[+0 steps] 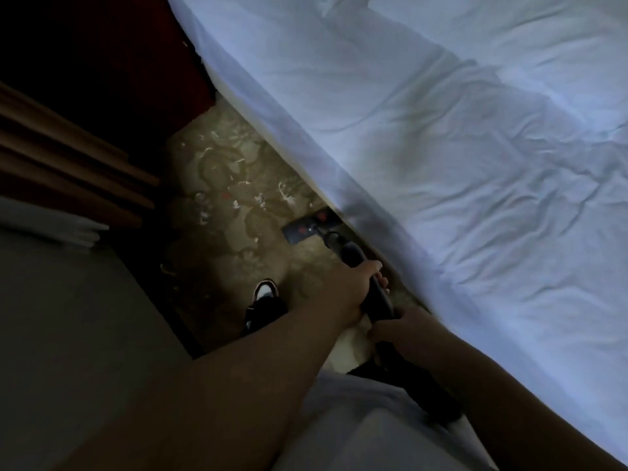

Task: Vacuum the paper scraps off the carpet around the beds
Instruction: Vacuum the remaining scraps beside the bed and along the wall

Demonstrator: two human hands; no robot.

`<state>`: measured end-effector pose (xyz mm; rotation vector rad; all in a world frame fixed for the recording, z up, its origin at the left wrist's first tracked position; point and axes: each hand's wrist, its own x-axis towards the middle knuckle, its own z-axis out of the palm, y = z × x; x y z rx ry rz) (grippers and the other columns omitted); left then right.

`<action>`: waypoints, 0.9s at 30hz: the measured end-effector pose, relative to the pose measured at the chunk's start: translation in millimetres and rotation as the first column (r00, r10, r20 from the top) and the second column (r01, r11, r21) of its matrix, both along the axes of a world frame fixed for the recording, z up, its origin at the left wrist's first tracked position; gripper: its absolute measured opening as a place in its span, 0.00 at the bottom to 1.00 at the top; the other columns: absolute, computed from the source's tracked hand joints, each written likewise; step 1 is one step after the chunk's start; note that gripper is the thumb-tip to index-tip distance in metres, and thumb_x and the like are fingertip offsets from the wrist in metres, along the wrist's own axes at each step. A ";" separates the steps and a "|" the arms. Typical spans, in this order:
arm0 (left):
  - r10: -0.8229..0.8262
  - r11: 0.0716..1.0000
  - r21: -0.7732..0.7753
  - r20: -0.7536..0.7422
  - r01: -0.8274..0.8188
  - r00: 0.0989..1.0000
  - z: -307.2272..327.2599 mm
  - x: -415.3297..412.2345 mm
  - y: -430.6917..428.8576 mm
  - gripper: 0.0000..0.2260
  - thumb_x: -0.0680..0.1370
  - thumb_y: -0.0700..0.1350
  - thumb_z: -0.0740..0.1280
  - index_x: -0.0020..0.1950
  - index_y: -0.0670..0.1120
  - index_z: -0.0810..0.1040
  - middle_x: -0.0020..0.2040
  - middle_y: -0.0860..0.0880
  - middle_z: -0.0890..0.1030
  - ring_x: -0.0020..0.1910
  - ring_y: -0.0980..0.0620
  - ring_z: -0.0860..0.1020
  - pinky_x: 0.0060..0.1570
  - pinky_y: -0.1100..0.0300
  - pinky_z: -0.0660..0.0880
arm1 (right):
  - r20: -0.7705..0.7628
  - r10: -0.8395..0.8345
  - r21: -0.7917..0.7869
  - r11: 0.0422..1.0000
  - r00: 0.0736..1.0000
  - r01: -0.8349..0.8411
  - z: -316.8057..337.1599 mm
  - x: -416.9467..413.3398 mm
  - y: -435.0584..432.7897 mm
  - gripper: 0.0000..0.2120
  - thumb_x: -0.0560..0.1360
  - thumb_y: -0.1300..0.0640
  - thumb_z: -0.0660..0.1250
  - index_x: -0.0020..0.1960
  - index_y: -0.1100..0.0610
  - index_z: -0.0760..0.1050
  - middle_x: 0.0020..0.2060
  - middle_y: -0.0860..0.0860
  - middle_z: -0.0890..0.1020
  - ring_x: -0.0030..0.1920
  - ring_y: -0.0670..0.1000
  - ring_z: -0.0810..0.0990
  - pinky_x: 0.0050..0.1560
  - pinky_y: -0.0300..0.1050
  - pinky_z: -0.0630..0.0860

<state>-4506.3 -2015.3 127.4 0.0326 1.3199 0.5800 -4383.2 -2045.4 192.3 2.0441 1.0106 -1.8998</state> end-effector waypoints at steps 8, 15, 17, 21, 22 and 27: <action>0.009 1.000 0.001 -0.119 -0.009 0.993 -17.3 -190.6 97.8 0.15 0.84 0.41 0.63 0.37 0.41 0.70 0.33 0.44 0.74 0.34 0.46 0.74 0.41 0.52 0.74 | -0.056 0.047 -0.019 0.999 0.997 -0.048 -35.7 -188.7 100.7 0.04 0.74 0.62 0.73 0.42 0.63 0.81 0.29 0.54 0.83 0.25 0.50 0.81 0.29 0.42 0.77; 0.168 0.984 -0.023 -0.167 -0.174 0.972 -40.9 -293.5 124.0 0.09 0.82 0.42 0.66 0.45 0.41 0.71 0.36 0.44 0.75 0.34 0.47 0.76 0.39 0.53 0.77 | -0.105 0.195 -0.054 0.978 0.975 -0.201 -61.6 -281.7 149.4 0.03 0.72 0.62 0.71 0.42 0.61 0.82 0.30 0.52 0.84 0.26 0.48 0.81 0.31 0.40 0.77; 0.215 0.973 -0.041 -0.171 -0.225 0.961 -45.8 -317.3 126.6 0.08 0.81 0.43 0.68 0.46 0.42 0.72 0.37 0.44 0.75 0.34 0.47 0.76 0.40 0.52 0.78 | -0.118 0.219 -0.050 0.973 0.969 -0.226 -69.8 -302.6 158.1 0.05 0.73 0.59 0.72 0.47 0.60 0.82 0.34 0.54 0.86 0.32 0.51 0.85 0.36 0.44 0.81; 0.259 0.948 -0.124 -0.228 -0.292 0.939 -55.2 -342.5 114.7 0.08 0.80 0.43 0.70 0.47 0.42 0.73 0.30 0.47 0.79 0.29 0.49 0.79 0.35 0.54 0.78 | -0.143 0.253 -0.080 0.961 0.957 -0.266 -83.7 -328.1 149.8 0.09 0.72 0.58 0.73 0.50 0.60 0.83 0.42 0.56 0.88 0.39 0.53 0.88 0.45 0.49 0.86; 0.252 0.947 -0.140 -0.240 -0.290 0.938 -55.5 -340.9 108.3 0.08 0.80 0.43 0.70 0.46 0.41 0.73 0.30 0.47 0.78 0.30 0.49 0.79 0.35 0.54 0.78 | -0.146 0.260 -0.095 0.957 0.955 -0.275 -85.5 -327.6 143.4 0.09 0.72 0.58 0.73 0.51 0.60 0.83 0.42 0.56 0.88 0.40 0.54 0.89 0.46 0.49 0.87; 0.277 0.932 -0.170 -0.243 -0.321 0.930 -52.0 -309.0 69.8 0.09 0.81 0.42 0.68 0.51 0.38 0.72 0.37 0.42 0.76 0.34 0.46 0.78 0.31 0.57 0.79 | -0.135 0.318 -0.126 0.934 0.939 -0.334 -78.6 -297.9 111.4 0.06 0.74 0.58 0.72 0.50 0.59 0.82 0.42 0.55 0.89 0.38 0.52 0.88 0.46 0.49 0.86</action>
